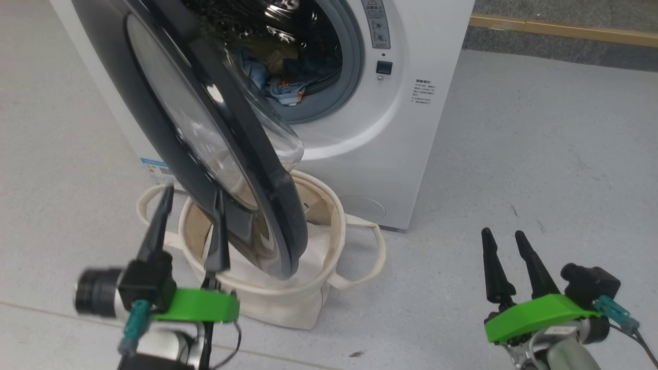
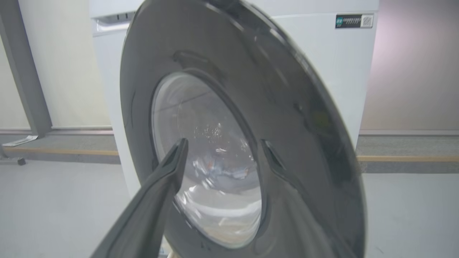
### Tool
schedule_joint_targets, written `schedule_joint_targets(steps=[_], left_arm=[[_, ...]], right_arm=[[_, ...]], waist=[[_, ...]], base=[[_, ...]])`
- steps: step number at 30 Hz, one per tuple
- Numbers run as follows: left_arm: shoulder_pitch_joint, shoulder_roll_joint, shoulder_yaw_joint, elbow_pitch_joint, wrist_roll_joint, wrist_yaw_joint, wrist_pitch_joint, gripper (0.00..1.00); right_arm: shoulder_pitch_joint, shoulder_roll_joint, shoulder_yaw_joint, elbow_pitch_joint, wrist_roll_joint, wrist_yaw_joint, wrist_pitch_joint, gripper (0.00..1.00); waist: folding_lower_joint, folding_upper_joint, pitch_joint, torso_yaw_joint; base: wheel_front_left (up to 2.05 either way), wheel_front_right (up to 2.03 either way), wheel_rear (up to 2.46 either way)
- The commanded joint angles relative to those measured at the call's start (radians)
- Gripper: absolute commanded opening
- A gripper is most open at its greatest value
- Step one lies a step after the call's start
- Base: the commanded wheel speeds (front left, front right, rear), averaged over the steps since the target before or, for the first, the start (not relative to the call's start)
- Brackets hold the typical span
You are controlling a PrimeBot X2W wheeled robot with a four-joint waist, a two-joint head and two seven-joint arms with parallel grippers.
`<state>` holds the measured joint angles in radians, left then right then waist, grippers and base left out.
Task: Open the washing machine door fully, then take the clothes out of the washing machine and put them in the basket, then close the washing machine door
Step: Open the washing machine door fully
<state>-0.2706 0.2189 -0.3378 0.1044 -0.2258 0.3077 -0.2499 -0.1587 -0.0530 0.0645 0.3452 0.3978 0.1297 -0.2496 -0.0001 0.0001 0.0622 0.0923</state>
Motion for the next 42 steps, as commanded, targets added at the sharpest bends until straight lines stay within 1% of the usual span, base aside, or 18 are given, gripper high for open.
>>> schedule_joint_targets(steps=[1,3,6,11,12,13,14,16,18,24,33,38,42], left_arm=[[-0.069,0.012,0.047,-0.076,0.015,0.001,-0.011,1.00],[-0.087,-0.007,0.064,-0.160,0.010,-0.007,-0.011,1.00],[-0.113,-0.020,0.070,-0.247,0.027,-0.021,-0.012,1.00],[-0.155,-0.042,0.024,-0.270,0.049,-0.047,-0.012,1.00],[-0.164,-0.049,0.010,-0.264,0.051,-0.053,-0.011,0.81],[-0.172,-0.057,-0.004,-0.257,0.050,-0.059,-0.007,0.08],[-0.178,-0.068,-0.016,-0.248,0.043,-0.066,-0.001,0.00],[-0.192,-0.096,-0.049,-0.219,0.021,-0.083,0.014,0.00],[-0.197,-0.110,-0.072,-0.195,0.015,-0.089,0.024,0.00],[-0.205,-0.139,-0.122,-0.144,-0.004,-0.086,0.040,0.00],[-0.185,-0.157,-0.213,-0.070,-0.011,-0.080,0.040,0.00],[-0.177,-0.161,-0.253,0.008,-0.008,-0.072,0.062,0.00],[-0.185,-0.161,-0.269,0.073,0.001,-0.064,0.082,0.00]], right_arm=[[-0.041,0.003,0.027,-0.037,0.005,0.001,-0.012,1.00],[-0.044,0.003,0.034,-0.038,0.003,0.001,-0.012,1.00],[-0.047,0.003,0.040,-0.039,0.004,0.001,-0.012,1.00],[-0.053,0.003,0.040,-0.041,0.015,0.001,-0.012,1.00],[-0.055,0.003,0.042,-0.041,0.017,0.001,-0.012,1.00],[-0.056,0.003,0.044,-0.041,0.020,0.001,-0.012,1.00],[-0.058,0.003,0.047,-0.041,0.023,0.001,-0.012,1.00],[-0.062,0.003,0.051,-0.040,0.033,0.001,-0.012,1.00],[-0.065,0.003,0.050,-0.039,0.053,0.001,-0.012,1.00],[-0.073,0.003,0.049,-0.037,0.075,0.001,-0.012,1.00],[-0.081,0.003,0.046,-0.035,0.094,0.001,-0.012,1.00],[-0.083,0.003,0.060,-0.032,0.102,0.001,-0.012,1.00],[-0.085,0.003,0.060,-0.036,0.078,0.001,-0.012,1.00]], waist=[[0.0001,-0.0001,0.001,-0.001],[0.0001,-0.0001,0.002,-0.003],[0.0001,-0.0001,0.004,-0.007],[0.0001,-0.0001,0.009,-0.019],[0.0001,-0.0001,0.010,-0.023],[0.0001,-0.0001,0.012,-0.027],[0.0001,-0.0001,0.015,-0.032],[0.0001,-0.0001,0.024,-0.045],[0.0001,-0.0001,0.032,-0.051],[0.0001,-0.0001,0.050,-0.060],[0.0001,-0.0001,0.069,-0.049],[0.0001,-0.0001,0.072,-0.031],[0.0001,-0.0001,0.074,-0.016]], base=[[0.00,0.00,0.00],[0.00,0.00,0.00],[0.00,0.00,0.00],[0.00,0.00,0.00],[0.00,0.00,0.00],[0.00,0.00,0.00],[0.00,0.00,0.00],[0.00,0.00,0.00],[0.00,0.00,0.00],[0.00,0.00,0.00],[0.00,0.00,0.00],[0.00,0.00,0.00],[0.00,0.00,0.00]])
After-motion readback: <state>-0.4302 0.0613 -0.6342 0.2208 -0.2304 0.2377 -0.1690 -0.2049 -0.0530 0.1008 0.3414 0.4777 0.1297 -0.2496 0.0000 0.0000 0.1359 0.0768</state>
